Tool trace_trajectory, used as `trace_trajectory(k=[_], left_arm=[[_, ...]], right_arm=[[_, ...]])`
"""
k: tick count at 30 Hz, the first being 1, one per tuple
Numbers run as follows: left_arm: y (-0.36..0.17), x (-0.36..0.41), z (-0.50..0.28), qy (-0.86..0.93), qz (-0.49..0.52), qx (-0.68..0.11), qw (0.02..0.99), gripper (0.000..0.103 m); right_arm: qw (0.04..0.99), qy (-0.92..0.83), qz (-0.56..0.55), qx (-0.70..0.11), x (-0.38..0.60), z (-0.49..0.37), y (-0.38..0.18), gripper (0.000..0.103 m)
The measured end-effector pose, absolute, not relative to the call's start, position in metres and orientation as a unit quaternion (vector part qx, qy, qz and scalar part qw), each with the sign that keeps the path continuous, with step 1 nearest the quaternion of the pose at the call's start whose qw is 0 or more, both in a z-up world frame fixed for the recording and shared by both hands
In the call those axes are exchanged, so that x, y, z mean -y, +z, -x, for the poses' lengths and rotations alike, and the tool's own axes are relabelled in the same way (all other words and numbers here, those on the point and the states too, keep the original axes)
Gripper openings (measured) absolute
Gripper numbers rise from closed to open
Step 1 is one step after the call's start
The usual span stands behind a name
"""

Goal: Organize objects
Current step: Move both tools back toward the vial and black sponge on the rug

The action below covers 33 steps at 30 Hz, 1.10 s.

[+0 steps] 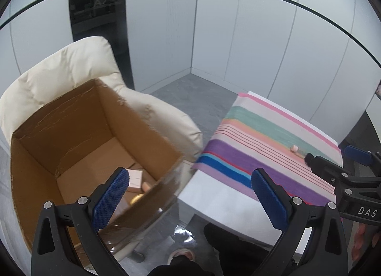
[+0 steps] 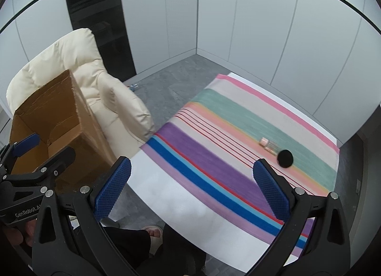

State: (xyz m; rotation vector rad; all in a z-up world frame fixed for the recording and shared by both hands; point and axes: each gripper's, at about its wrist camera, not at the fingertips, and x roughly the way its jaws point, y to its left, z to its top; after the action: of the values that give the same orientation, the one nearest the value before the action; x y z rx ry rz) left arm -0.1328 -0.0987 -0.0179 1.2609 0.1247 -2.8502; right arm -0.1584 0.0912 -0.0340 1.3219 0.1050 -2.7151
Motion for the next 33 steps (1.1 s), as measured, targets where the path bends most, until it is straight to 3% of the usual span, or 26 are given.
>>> trace_trajectory(k=[33], left_arm=[[-0.028, -0.042, 0.147, -0.897, -0.429, -0.003, -0.107, 0.103]], right_arm=[[-0.054, -0.89, -0.451, 0.038, -0.247, 0.11, -0.044, 0.103]])
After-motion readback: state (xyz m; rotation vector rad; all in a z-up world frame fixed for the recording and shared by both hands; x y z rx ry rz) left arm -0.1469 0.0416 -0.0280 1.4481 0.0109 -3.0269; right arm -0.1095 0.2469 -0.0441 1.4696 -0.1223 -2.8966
